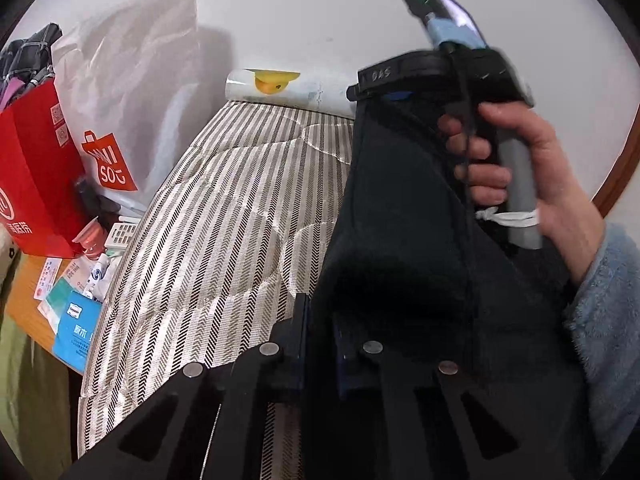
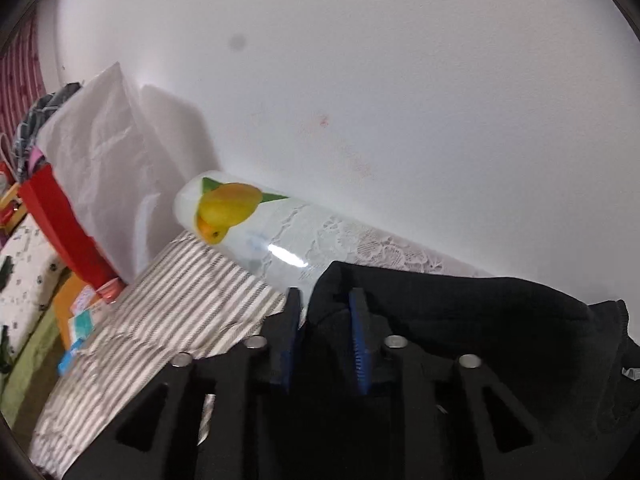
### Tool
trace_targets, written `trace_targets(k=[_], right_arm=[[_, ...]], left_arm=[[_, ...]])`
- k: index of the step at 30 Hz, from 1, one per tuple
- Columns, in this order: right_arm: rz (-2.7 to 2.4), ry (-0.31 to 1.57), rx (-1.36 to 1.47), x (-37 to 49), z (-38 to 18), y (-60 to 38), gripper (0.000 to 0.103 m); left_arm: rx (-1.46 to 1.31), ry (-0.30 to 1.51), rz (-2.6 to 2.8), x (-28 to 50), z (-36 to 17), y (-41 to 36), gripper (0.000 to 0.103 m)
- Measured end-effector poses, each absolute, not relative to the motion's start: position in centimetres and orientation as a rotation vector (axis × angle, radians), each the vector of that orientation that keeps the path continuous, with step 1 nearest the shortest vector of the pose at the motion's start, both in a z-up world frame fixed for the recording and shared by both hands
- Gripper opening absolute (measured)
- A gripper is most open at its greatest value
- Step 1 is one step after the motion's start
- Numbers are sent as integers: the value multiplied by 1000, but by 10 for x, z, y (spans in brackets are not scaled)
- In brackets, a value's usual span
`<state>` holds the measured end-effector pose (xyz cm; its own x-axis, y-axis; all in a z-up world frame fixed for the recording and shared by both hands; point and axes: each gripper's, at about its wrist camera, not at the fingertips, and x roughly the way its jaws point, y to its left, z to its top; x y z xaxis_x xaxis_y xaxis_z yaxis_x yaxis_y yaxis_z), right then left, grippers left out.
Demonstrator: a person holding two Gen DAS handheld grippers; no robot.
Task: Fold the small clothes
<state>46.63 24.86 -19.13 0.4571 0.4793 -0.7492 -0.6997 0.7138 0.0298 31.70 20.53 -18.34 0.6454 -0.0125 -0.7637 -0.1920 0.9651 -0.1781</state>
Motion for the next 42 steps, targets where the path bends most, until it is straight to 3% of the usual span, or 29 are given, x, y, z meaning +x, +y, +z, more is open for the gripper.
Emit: trace_targets(k=[2, 4, 7, 9, 18, 21, 22, 28, 33, 42], right_arm=[[697, 792, -294, 459, -178, 235, 55], [670, 778, -298, 450, -165, 217, 56], [645, 765, -284, 429, -148, 175, 57], [588, 754, -301, 413, -141, 133, 57], [188, 763, -366, 354, -154, -71, 55], [142, 848, -392, 352, -177, -110, 42], [94, 866, -410, 351, -186, -122, 31], [18, 946, -296, 345, -211, -187, 27], [55, 923, -187, 315, -200, -207, 27], [61, 894, -131, 205, -186, -249, 48]], left_arm=[[-249, 867, 106, 317, -183, 205, 13], [-243, 868, 115, 317, -183, 204, 19], [-211, 879, 116, 318, -182, 198, 37], [-195, 886, 129, 318, -181, 194, 56], [-215, 868, 137, 313, -169, 194, 57], [-206, 827, 136, 308, -155, 191, 57], [-193, 821, 152, 307, -150, 189, 58], [-152, 815, 147, 287, -122, 176, 60], [-111, 831, 121, 263, -112, 159, 61], [-82, 915, 142, 195, -143, 144, 64]])
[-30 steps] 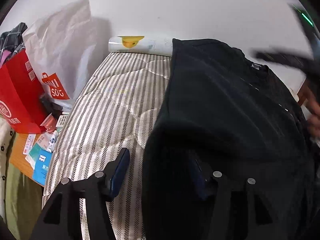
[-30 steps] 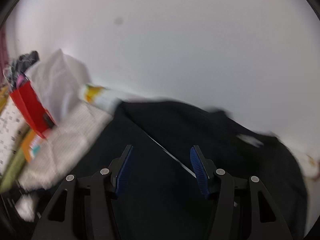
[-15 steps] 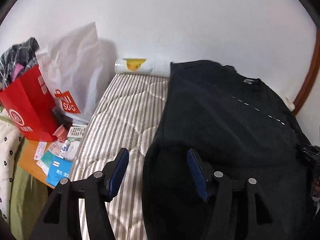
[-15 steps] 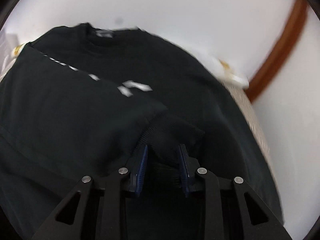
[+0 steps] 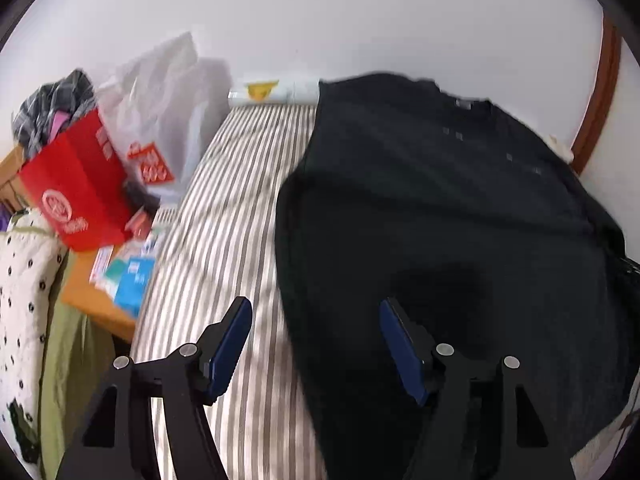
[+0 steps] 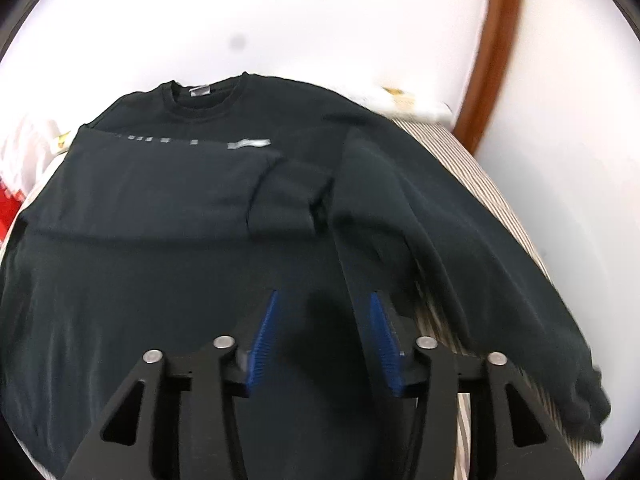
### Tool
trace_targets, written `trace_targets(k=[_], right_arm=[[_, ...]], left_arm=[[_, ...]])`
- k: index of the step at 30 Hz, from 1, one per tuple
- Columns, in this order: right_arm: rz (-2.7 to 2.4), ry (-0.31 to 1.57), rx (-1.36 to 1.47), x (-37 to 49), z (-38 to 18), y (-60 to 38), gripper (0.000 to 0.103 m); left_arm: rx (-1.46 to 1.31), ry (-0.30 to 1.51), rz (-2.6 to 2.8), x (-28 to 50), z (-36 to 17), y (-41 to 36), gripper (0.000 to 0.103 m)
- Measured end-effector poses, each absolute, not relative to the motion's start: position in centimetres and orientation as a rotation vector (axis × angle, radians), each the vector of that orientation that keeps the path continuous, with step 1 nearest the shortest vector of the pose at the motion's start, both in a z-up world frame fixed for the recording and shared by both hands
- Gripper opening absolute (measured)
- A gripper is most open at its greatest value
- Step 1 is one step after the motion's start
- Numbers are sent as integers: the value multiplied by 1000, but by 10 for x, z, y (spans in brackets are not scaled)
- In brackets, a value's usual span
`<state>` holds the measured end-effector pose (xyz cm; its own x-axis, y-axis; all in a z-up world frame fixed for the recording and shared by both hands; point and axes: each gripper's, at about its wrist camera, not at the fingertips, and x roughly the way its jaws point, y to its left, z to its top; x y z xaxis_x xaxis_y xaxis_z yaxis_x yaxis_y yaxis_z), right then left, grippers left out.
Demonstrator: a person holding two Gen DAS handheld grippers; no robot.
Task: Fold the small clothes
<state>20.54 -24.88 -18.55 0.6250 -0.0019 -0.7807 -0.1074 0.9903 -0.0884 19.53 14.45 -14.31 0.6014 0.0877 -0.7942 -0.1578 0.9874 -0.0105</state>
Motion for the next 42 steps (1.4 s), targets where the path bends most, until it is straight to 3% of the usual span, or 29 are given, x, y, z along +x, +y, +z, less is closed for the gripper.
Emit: trace_targets(k=[11, 16, 18, 21, 23, 25, 42], right_arm=[[124, 967, -38, 101, -217, -290, 51], [133, 965, 9, 83, -222, -295, 51], [143, 962, 26, 80, -223, -296, 48], [160, 947, 12, 82, -223, -290, 29], [150, 923, -32, 84, -218, -286, 14], [163, 908, -26, 81, -213, -287, 11], [212, 923, -89, 47, -193, -309, 10]], left_arm=[[-137, 961, 88, 120, -177, 130, 64], [-146, 922, 85, 105, -179, 122, 47], [-151, 915, 68, 105, -180, 119, 27], [-162, 915, 79, 107, -180, 117, 13], [-170, 917, 84, 106, -179, 117, 12], [-166, 904, 93, 99, -175, 117, 11], [-168, 906, 2, 18, -160, 101, 11]])
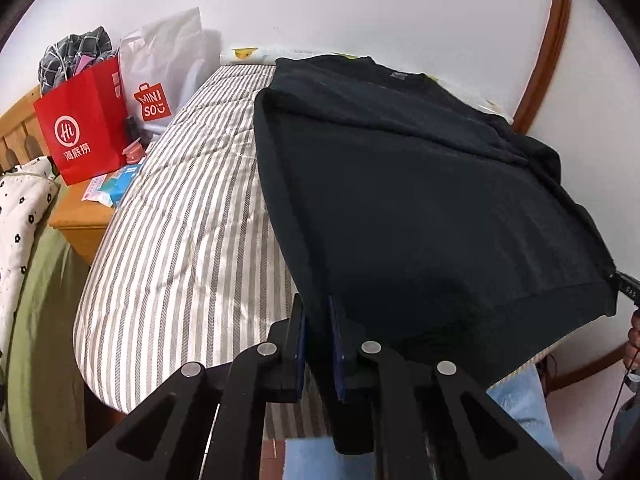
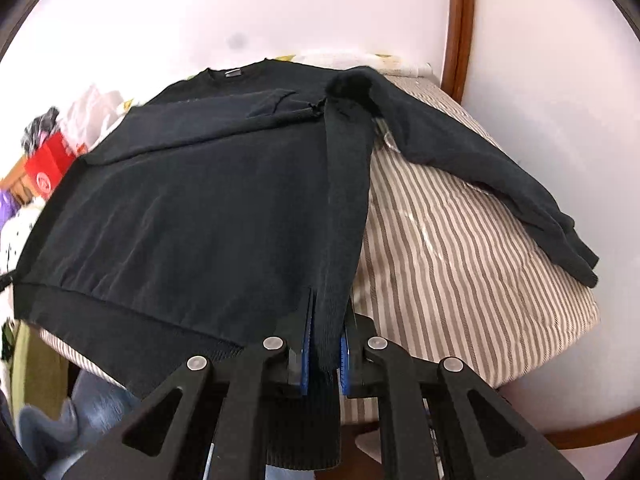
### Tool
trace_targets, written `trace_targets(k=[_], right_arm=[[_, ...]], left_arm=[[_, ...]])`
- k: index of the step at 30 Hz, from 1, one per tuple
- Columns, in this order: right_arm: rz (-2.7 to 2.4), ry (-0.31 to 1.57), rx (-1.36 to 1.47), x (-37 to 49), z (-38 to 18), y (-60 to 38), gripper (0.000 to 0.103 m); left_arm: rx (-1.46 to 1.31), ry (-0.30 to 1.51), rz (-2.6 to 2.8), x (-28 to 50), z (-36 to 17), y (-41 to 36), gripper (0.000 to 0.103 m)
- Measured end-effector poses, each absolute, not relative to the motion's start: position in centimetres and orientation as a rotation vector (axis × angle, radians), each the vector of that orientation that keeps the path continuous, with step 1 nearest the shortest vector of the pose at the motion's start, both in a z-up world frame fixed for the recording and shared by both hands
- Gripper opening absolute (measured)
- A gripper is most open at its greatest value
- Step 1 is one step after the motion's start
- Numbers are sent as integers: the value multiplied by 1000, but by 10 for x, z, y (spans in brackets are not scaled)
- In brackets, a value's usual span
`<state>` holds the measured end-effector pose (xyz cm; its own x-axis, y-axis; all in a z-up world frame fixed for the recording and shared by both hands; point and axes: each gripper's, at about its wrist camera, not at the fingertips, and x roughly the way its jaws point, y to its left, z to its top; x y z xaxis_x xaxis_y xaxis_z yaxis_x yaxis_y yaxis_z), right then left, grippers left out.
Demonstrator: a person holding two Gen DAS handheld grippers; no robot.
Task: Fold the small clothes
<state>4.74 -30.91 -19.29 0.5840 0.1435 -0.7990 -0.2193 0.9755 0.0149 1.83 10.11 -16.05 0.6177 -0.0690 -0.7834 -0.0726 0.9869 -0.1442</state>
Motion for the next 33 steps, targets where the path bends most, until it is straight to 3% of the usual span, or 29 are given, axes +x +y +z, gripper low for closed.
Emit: trace_targets(k=[4, 6, 7, 10, 11, 12, 26, 33], right_arm=[[212, 947, -77, 58, -193, -309, 14], [214, 939, -50, 62, -186, -314, 22], [201, 918, -45, 61, -181, -318, 24], [133, 843, -38, 62, -166, -338, 44], [93, 827, -41, 65, -162, -346, 50], [60, 820, -48, 69, -161, -353, 51], [-243, 935, -54, 166, -214, -453, 55], [-285, 924, -109, 215, -227, -443, 58]], left_arm=[[-195, 887, -28, 21, -158, 104, 15], [-210, 891, -23, 24, -156, 106, 18], [-215, 889, -16, 26, -154, 108, 22], [-215, 858, 9, 31, -143, 112, 44], [-212, 840, 12, 34, -138, 113, 56], [-206, 827, 14, 37, -134, 113, 58], [-179, 887, 8, 122, -129, 74, 58], [-151, 929, 23, 161, -131, 54, 58]])
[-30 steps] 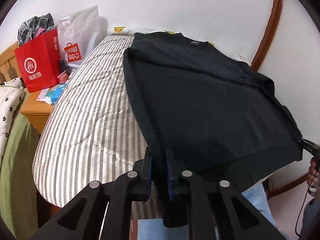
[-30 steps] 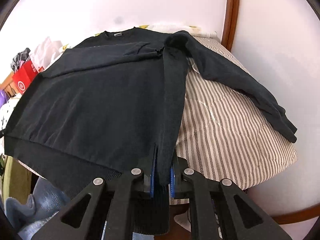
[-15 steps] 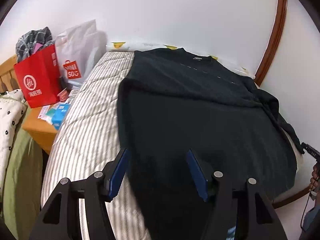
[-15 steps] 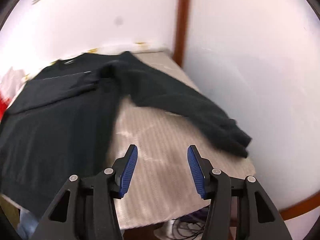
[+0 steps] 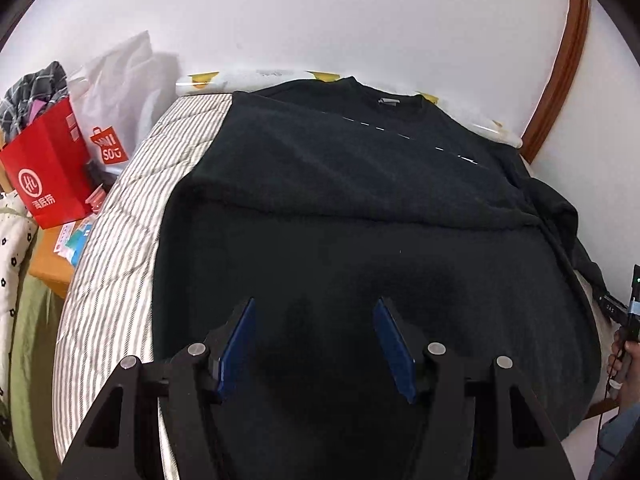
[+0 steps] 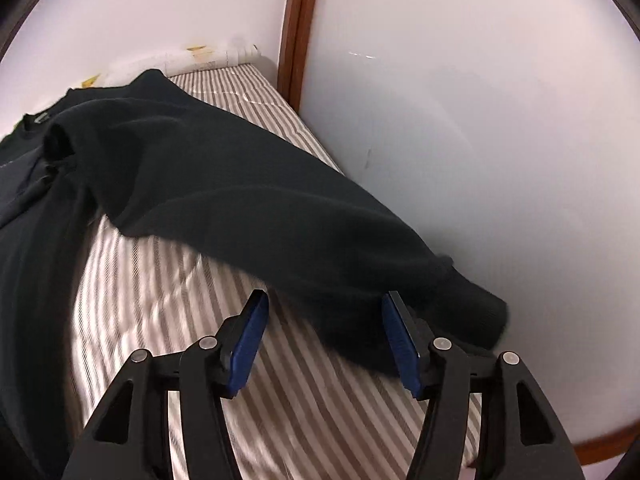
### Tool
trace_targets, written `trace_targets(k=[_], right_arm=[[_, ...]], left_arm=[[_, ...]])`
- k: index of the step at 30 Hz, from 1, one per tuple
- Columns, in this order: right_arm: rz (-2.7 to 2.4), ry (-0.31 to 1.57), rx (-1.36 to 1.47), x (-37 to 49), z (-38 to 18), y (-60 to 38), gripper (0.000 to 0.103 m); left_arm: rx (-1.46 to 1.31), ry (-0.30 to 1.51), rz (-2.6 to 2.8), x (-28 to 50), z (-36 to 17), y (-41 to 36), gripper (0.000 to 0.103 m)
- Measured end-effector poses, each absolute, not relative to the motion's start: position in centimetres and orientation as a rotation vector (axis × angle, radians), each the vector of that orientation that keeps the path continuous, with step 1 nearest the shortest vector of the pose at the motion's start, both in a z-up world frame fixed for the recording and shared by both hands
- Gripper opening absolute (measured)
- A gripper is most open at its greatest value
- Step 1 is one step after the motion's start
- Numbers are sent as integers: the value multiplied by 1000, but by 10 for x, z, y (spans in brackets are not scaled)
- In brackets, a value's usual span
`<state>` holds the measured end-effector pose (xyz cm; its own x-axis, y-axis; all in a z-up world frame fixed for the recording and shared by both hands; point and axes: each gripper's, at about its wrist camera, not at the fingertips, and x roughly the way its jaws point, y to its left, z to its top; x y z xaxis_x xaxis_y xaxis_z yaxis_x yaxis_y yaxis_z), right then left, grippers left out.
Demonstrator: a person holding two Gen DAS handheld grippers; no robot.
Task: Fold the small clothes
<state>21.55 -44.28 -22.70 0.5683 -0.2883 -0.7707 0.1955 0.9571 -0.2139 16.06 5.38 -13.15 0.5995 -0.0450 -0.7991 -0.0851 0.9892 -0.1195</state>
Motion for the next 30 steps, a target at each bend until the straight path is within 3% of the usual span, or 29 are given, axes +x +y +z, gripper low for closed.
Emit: trace_targets(k=[2, 4, 5, 17, 30], right_arm=[[-307, 905, -124, 228, -229, -438, 56], [-309, 887, -125, 239, -226, -438, 15], [-317, 880, -128, 246, -223, -441, 6], [-443, 696, 66, 270, -113, -509, 6], [-62, 544, -31, 247, 7, -314, 6]], left_arm=[[-142, 940, 23, 170, -132, 50, 58], [-135, 948, 18, 177, -133, 48, 58], [-131, 949, 16, 179, -134, 47, 58], [-148, 963, 29, 173, -145, 67, 58], [-241, 914, 20, 160, -137, 101, 58]])
